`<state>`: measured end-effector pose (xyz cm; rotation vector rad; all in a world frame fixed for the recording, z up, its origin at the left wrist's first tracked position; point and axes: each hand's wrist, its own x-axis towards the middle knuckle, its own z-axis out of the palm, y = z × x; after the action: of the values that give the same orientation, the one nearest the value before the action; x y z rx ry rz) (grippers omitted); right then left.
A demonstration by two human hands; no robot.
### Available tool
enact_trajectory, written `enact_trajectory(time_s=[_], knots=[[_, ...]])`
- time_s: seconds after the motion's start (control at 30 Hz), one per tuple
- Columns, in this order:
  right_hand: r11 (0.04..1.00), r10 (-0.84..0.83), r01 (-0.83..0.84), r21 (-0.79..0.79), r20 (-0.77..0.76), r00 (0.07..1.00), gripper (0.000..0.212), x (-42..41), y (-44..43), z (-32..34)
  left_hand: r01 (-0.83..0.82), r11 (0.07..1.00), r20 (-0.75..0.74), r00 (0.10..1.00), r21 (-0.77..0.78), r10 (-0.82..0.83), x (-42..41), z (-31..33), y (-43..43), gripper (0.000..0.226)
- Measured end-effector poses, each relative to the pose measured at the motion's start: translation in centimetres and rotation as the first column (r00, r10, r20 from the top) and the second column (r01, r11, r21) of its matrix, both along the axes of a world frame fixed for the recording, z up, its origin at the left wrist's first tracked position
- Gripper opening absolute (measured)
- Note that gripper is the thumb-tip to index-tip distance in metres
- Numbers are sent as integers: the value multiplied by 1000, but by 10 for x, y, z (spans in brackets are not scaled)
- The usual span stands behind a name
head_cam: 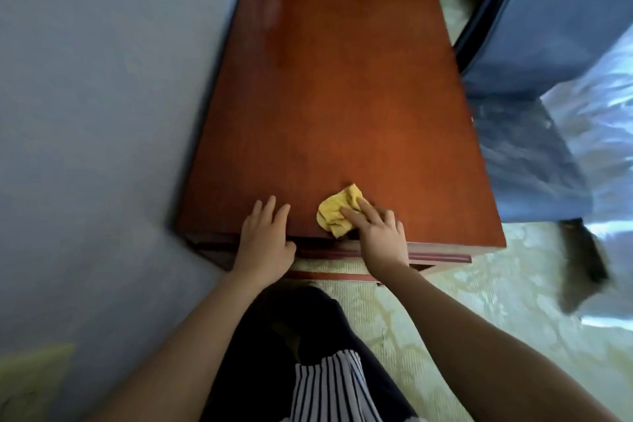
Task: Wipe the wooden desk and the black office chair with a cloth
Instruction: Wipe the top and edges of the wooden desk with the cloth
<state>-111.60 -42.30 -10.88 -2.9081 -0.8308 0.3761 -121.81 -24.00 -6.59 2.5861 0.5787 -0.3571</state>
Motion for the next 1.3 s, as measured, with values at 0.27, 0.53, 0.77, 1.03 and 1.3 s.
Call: enact_trajectory(time_s=[0.27, 0.53, 0.77, 1.03, 1.3], knots=[[964, -246, 235, -128, -82, 966, 74, 13, -106, 12, 195, 979, 24, 980, 52, -197, 48, -9, -78, 68], [986, -43, 30, -166, -77, 996, 74, 60, -147, 11, -25, 985, -79, 996, 173, 40, 69, -22, -130, 73], [883, 443, -451, -133, -84, 893, 54, 143, -174, 25, -376, 925, -173, 909, 58, 380, 108, -28, -154, 68], [800, 595, -600, -23, -100, 797, 47, 173, -186, 20, -418, 903, -327, 844, 97, 426, 125, -30, -169, 84], [508, 839, -852, 126, 151, 523, 33, 213, -178, 30, -435, 900, -284, 860, 30, 425, 117, -30, -172, 99]])
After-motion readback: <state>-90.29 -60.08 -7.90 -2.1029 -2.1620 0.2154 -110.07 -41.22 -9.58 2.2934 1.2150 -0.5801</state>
